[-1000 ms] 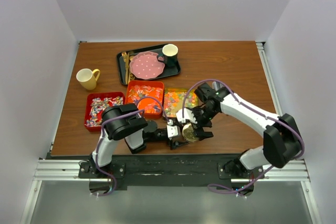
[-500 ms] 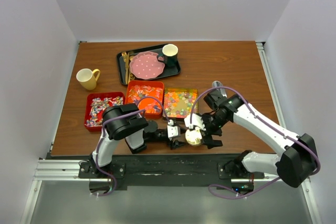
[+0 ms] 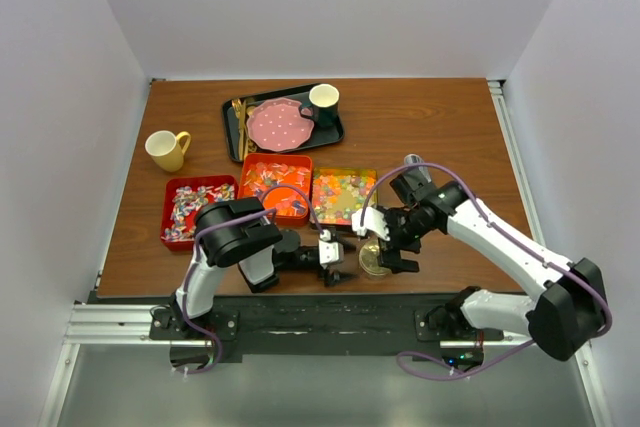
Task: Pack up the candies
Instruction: Screw the bottle lid onto the packing bottle.
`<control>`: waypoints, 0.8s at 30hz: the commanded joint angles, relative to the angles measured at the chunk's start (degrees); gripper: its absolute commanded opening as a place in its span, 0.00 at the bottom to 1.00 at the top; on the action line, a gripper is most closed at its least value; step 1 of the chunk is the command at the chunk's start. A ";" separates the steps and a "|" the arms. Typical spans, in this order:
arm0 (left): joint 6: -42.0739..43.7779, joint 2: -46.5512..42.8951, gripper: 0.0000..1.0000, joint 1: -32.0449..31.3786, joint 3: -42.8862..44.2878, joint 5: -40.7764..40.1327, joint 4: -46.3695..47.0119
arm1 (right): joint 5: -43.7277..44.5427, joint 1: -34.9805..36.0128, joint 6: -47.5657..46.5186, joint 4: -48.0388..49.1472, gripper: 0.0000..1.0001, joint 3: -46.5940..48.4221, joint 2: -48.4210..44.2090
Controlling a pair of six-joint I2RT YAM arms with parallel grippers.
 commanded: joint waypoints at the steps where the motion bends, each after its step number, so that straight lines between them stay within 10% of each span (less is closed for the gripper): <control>1: 4.47 4.82 1.00 0.07 -2.25 -3.52 4.83 | -1.98 -0.11 -3.89 2.39 0.99 -0.47 -1.94; 24: 1.57 12.64 0.99 -4.95 8.30 -8.71 7.81 | -3.48 -0.03 -11.54 2.12 0.99 0.24 3.95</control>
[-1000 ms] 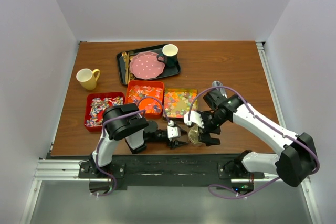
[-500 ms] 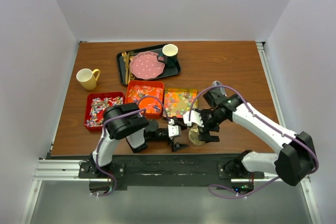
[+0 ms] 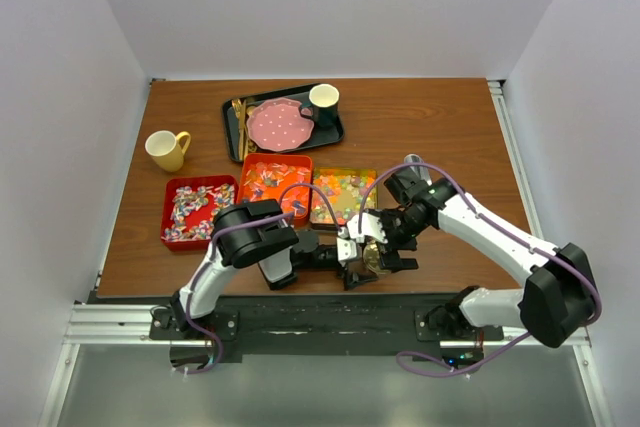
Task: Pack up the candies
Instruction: Screw the bottle lid onto the packing bottle.
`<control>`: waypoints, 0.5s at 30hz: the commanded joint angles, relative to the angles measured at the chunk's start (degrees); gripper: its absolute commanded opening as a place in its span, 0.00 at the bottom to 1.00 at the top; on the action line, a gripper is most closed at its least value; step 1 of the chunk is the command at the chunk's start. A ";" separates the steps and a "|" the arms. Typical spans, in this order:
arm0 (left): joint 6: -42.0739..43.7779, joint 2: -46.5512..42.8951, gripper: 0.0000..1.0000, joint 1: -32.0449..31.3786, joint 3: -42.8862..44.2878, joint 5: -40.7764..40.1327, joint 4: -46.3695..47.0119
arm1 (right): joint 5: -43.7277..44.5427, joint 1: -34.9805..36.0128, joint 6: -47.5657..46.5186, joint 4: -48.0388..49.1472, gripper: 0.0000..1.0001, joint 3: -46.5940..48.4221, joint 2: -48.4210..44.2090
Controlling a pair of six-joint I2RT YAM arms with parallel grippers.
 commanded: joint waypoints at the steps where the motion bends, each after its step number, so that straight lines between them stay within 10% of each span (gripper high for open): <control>1: 5.30 6.44 0.95 -1.23 -1.65 -6.13 7.90 | -1.54 -0.09 -1.73 1.29 0.99 0.15 0.19; 15: 5.39 5.82 0.46 -1.14 -3.67 -5.34 8.25 | -3.64 0.00 -10.34 1.39 0.99 -0.99 3.18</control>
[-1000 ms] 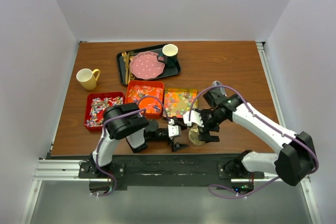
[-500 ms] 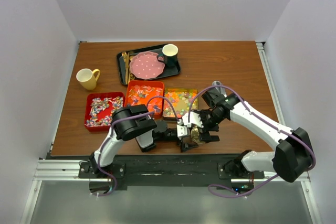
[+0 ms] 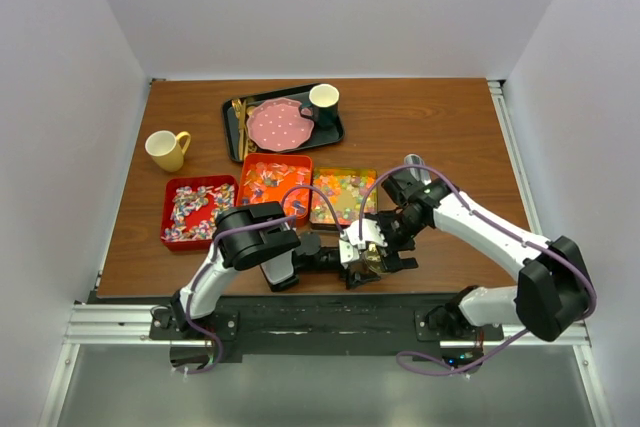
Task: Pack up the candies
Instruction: Screw the bottle lid onto the packing bottle.
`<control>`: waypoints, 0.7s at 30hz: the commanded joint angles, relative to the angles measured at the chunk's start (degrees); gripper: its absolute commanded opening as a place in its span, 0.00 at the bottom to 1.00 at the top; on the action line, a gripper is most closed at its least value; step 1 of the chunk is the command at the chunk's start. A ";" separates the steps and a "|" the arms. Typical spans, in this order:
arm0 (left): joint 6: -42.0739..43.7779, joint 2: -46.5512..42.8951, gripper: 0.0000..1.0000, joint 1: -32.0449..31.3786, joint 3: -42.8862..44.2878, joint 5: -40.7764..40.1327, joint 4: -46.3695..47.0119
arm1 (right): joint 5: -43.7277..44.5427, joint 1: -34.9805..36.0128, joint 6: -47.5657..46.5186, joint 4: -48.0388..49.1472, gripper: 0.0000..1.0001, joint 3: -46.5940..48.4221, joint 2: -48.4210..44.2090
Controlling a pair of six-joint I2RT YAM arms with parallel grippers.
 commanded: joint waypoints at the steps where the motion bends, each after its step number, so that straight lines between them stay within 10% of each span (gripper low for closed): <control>1: 5.50 5.54 0.41 -0.07 -4.02 -3.18 8.19 | -2.46 0.08 -3.72 0.29 0.97 -0.01 1.50; 4: 5.06 5.36 0.35 0.02 -4.10 -3.00 8.01 | -2.64 0.17 -3.81 0.99 0.92 0.08 2.73; 8: 4.89 5.27 0.01 0.02 -4.37 -3.18 8.01 | -1.85 0.17 1.26 4.58 0.73 -2.20 2.04; 21: 4.10 4.57 0.00 0.02 -5.16 -6.17 8.72 | 3.15 0.17 25.10 13.73 0.68 -11.17 -7.99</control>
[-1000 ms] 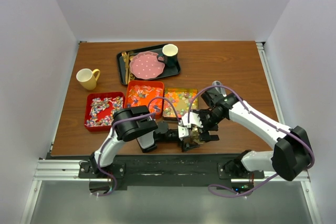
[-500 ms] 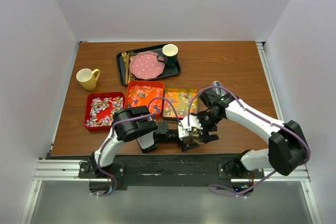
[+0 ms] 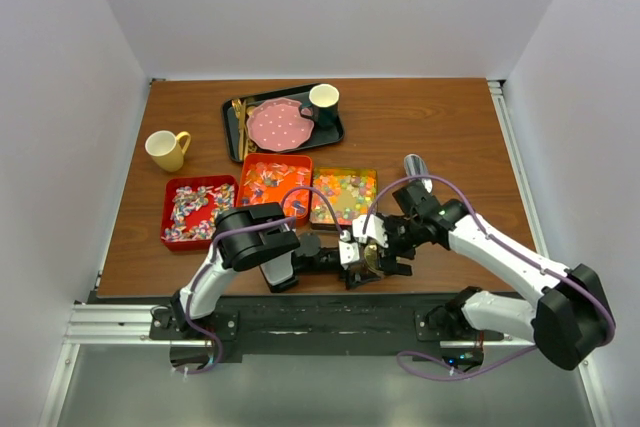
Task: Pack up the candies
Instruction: Screw the bottle lid onto the packing bottle.
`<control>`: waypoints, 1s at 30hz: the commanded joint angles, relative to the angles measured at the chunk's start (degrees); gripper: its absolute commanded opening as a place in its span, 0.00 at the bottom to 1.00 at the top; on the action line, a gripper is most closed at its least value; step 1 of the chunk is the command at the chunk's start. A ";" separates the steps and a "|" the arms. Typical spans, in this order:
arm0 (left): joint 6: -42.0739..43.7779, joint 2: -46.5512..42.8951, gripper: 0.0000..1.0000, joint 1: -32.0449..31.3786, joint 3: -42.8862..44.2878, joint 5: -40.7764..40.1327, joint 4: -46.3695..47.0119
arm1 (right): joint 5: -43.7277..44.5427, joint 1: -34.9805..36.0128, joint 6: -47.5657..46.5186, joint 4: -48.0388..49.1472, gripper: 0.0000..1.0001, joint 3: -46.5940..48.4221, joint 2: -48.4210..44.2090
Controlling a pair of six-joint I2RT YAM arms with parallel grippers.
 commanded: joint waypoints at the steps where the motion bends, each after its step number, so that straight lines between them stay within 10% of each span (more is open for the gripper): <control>1: 3.53 5.03 0.00 0.39 -4.63 -4.97 8.72 | 3.46 0.30 8.55 1.52 0.68 -0.86 2.07; 6: 3.79 4.42 0.00 0.39 -4.98 -6.11 8.45 | 3.56 0.21 12.25 0.56 0.78 1.78 5.50; 8: 3.88 4.15 0.00 0.39 -5.16 -6.55 8.28 | 3.12 0.30 12.87 -1.37 0.99 2.48 5.06; 21: 4.84 1.96 0.00 0.74 -6.48 -3.56 5.82 | 7.52 -5.41 3.05 -11.84 0.99 10.12 -1.63; 30: 4.40 1.78 0.00 1.88 -6.57 -2.24 4.94 | -7.77 -5.32 -25.73 -20.33 0.99 19.68 13.30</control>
